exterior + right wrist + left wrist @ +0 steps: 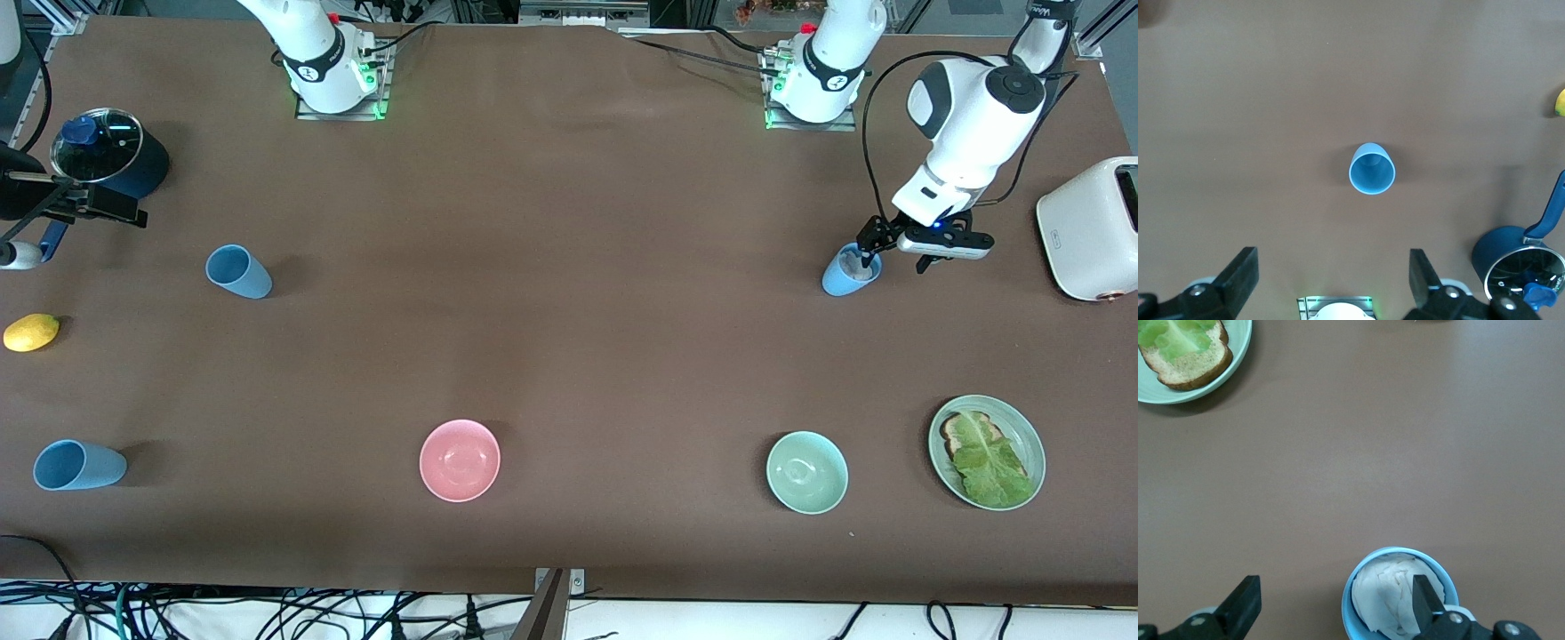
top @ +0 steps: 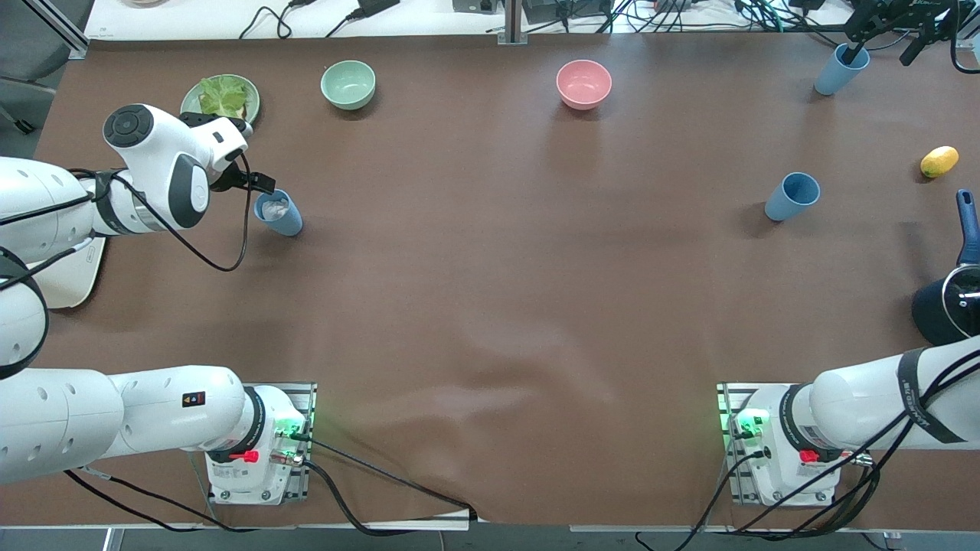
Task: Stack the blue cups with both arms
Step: 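Move the left gripper over the blue cup holding white tissue, then lower the left gripper and close it on the cup rim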
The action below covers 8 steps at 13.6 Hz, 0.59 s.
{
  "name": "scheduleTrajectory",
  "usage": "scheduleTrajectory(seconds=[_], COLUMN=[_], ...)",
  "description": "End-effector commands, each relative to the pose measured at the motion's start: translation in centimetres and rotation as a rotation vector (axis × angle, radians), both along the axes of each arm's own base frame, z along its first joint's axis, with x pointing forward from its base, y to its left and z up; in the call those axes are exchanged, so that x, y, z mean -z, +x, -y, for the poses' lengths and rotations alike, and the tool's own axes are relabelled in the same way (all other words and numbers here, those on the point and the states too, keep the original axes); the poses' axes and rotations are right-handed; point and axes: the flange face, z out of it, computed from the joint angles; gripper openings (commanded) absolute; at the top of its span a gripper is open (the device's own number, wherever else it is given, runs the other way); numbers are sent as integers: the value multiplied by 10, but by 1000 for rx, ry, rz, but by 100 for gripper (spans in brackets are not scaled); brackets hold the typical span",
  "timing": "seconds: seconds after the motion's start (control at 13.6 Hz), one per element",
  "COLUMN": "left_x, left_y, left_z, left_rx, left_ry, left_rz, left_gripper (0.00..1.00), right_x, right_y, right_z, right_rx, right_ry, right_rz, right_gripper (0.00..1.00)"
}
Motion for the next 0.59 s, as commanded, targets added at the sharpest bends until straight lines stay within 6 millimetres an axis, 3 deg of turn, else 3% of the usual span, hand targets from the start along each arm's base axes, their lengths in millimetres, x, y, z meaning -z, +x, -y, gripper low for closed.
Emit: scheduleTrajectory(seconds=[0.0, 0.52], left_x=[2, 9], left_y=[-5, -7], left_z=[-13, -12], left_rx=[13, 14], left_ry=[8, 8], left_rz=[14, 13], left_gripper=[100, 100], right_x=[-5, -8], right_y=[-3, -3], right_z=[4, 0], right_rx=[-5, -2], right_ry=[3, 1], right_rz=[1, 7], right_gripper=[100, 100])
